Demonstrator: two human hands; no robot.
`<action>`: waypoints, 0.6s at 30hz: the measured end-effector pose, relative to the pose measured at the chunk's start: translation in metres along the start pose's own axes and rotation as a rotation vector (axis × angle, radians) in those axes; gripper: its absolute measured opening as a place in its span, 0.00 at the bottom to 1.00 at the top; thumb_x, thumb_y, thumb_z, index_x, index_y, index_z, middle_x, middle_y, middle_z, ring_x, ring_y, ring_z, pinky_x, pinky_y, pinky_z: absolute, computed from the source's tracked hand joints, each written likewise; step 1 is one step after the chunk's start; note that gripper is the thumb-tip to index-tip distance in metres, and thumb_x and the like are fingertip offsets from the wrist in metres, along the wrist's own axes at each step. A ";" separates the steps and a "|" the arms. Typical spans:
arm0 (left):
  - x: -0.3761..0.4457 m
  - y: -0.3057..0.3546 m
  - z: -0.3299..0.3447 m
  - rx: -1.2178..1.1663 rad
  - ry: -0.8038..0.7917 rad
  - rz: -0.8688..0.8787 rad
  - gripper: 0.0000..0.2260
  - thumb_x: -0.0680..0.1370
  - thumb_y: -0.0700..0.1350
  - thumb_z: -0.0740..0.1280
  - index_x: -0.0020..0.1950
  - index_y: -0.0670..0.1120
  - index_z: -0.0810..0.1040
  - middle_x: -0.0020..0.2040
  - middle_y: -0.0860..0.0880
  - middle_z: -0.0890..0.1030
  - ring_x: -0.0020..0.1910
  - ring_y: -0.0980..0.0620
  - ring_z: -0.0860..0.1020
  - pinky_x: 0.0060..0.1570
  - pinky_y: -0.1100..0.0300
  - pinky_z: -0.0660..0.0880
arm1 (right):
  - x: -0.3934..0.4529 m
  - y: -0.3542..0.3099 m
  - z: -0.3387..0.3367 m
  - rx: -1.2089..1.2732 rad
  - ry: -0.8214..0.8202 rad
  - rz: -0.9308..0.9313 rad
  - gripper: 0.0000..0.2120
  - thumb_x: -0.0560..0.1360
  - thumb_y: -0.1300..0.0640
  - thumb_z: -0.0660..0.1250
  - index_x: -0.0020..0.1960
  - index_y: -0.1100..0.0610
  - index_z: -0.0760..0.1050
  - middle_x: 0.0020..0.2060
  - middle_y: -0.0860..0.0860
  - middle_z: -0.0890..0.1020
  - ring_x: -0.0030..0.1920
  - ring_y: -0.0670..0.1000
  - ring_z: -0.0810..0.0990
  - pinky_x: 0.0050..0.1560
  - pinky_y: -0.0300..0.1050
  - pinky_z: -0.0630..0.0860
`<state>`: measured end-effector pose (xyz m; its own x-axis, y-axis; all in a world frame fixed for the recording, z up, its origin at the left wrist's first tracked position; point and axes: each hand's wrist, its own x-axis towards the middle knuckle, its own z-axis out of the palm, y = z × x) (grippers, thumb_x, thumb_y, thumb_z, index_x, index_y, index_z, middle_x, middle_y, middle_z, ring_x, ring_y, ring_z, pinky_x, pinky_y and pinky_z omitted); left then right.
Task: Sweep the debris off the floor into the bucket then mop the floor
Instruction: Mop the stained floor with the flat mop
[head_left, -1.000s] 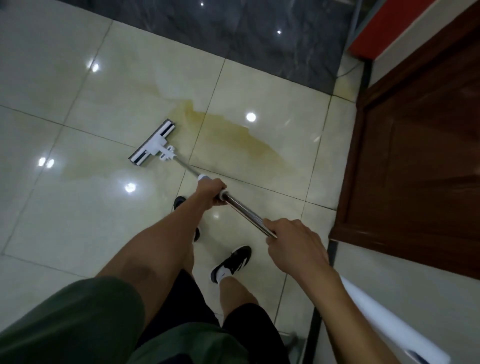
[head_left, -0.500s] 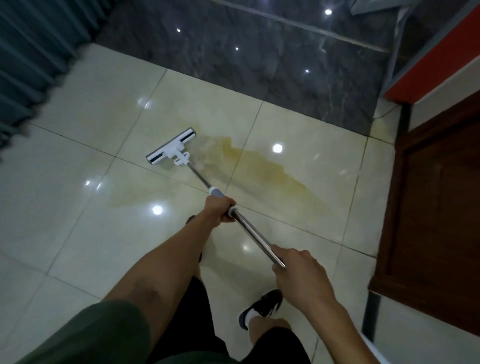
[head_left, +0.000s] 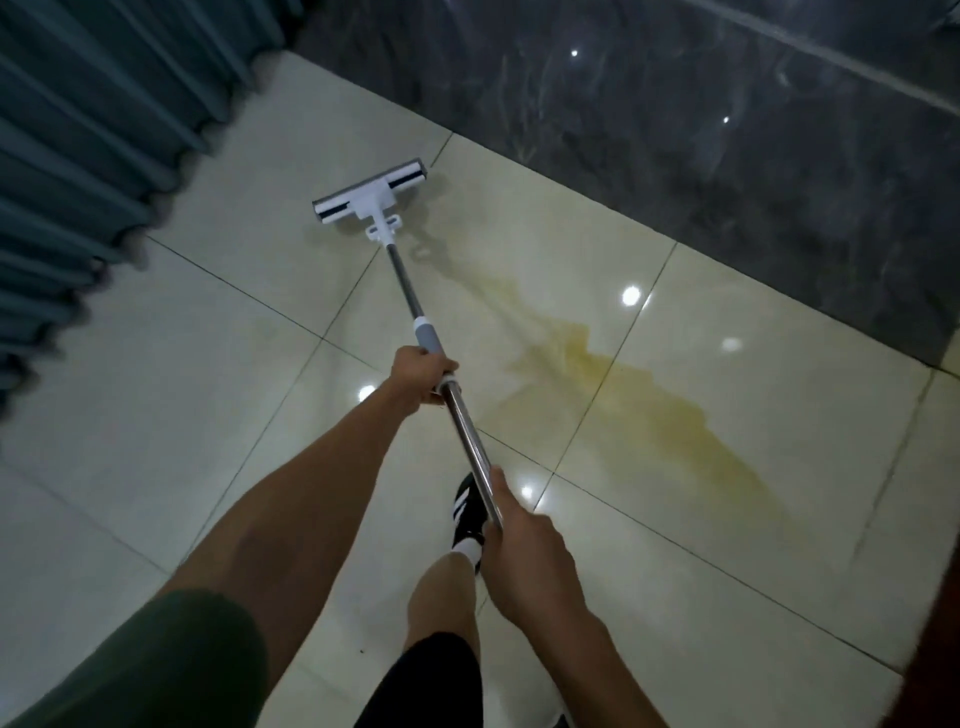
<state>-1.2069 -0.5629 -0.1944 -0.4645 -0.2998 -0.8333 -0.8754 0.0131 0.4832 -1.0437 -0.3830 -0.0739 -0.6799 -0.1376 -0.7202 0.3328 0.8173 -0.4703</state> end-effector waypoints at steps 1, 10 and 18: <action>0.016 0.012 -0.008 0.007 0.003 0.003 0.14 0.75 0.36 0.73 0.57 0.31 0.76 0.41 0.37 0.81 0.30 0.44 0.83 0.30 0.51 0.82 | 0.016 -0.013 -0.003 -0.005 0.005 0.006 0.32 0.82 0.52 0.57 0.78 0.36 0.44 0.42 0.50 0.77 0.38 0.49 0.77 0.35 0.42 0.71; 0.098 0.065 -0.029 0.024 0.019 -0.020 0.14 0.76 0.38 0.73 0.57 0.33 0.75 0.43 0.37 0.82 0.35 0.43 0.84 0.32 0.49 0.83 | 0.100 -0.066 -0.018 -0.027 0.018 0.023 0.28 0.82 0.53 0.57 0.79 0.41 0.50 0.46 0.53 0.80 0.45 0.54 0.79 0.41 0.47 0.74; 0.077 0.039 -0.001 0.175 -0.027 -0.052 0.10 0.77 0.37 0.71 0.53 0.34 0.74 0.43 0.34 0.82 0.38 0.39 0.84 0.39 0.41 0.83 | 0.054 -0.046 -0.010 0.082 0.035 0.102 0.25 0.84 0.52 0.55 0.79 0.41 0.53 0.47 0.49 0.81 0.41 0.48 0.79 0.38 0.42 0.72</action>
<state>-1.2763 -0.5860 -0.2395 -0.4196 -0.2786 -0.8639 -0.9070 0.1646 0.3875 -1.1022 -0.4222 -0.0861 -0.6619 -0.0356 -0.7488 0.4528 0.7771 -0.4371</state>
